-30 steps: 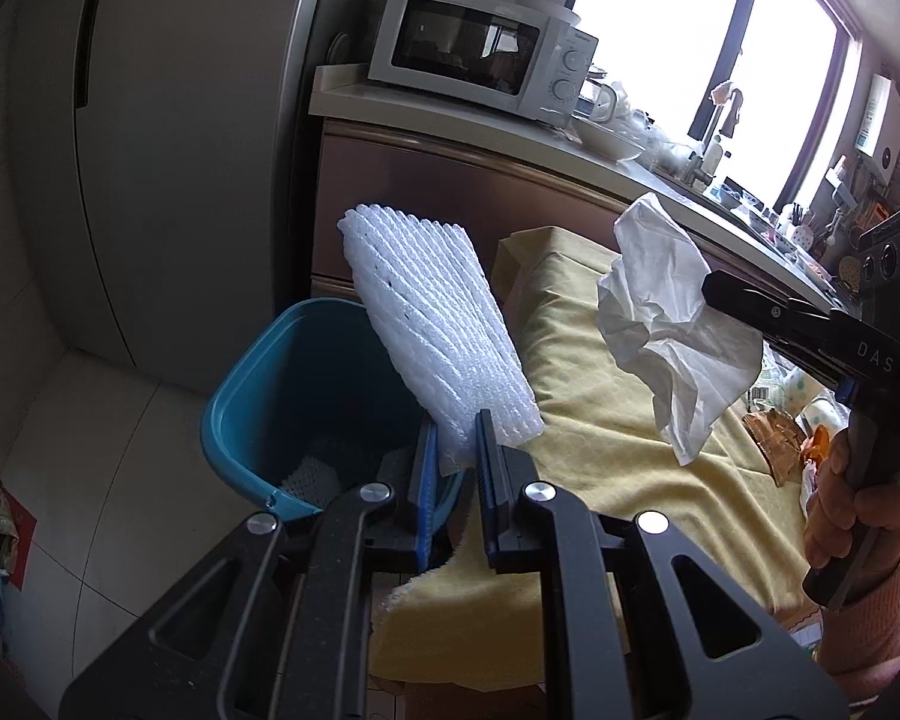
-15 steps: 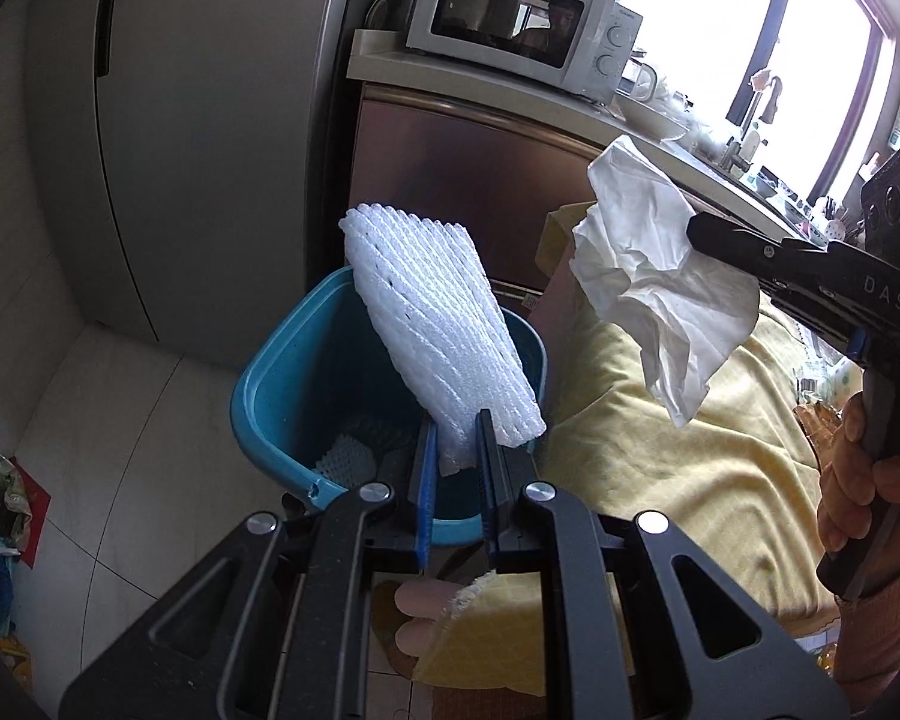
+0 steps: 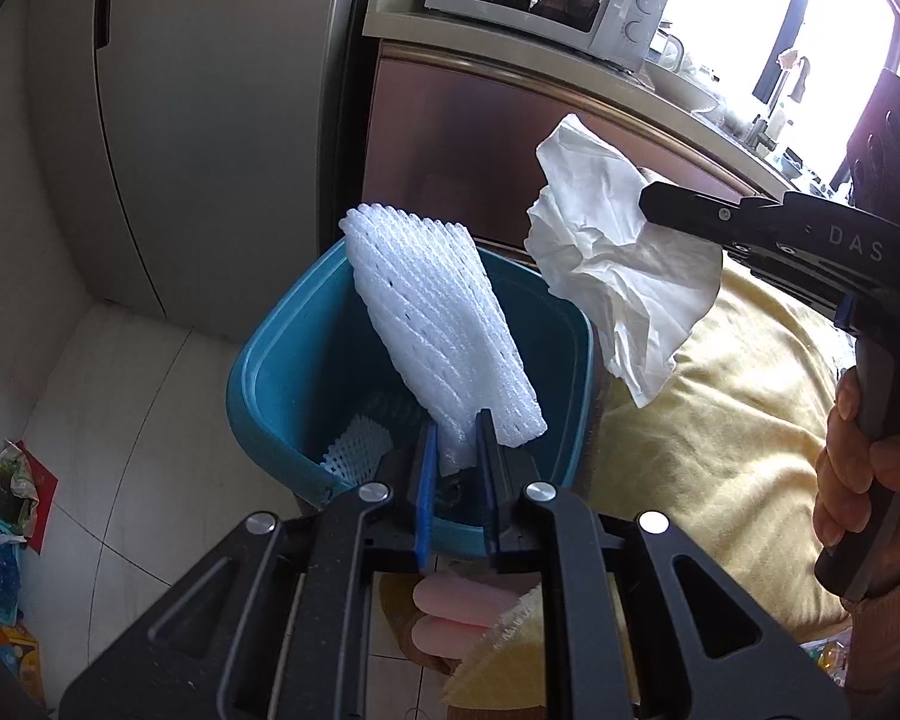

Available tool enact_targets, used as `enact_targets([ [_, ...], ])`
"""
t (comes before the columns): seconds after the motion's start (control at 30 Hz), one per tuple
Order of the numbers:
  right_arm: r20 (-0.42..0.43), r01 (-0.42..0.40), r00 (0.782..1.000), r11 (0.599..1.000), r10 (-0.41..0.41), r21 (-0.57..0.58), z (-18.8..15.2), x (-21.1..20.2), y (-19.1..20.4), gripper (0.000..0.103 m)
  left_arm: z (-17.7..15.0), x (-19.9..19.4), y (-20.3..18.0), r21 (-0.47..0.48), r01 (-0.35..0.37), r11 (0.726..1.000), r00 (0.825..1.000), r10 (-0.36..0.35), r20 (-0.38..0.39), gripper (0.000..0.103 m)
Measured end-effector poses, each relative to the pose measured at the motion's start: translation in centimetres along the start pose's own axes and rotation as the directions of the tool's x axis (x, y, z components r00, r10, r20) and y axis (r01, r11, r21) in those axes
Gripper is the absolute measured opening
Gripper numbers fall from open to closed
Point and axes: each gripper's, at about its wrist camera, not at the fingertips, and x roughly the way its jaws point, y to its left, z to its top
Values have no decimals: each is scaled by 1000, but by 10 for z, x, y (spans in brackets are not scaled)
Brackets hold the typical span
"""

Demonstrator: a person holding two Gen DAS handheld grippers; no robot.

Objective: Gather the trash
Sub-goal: 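Carry the foam net and tissue to the teal bin and release both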

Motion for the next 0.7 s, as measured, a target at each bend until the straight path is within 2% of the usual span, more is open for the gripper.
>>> enact_targets([
  [0.23,-37,29,999,999,-28,15,-1,21,-1,4,4,24,-5,5,-20,1000,999,20,-33,14],
  [0.43,-70,53,996,998,-51,31,-4,38,-5,7,6,49,-9,-25,-7,1000,999,6,-49,15],
  [0.7,-76,60,996,997,-56,57,-8,41,-14,12,6,76,-13,-53,4,999,997,-7,-71,20],
])
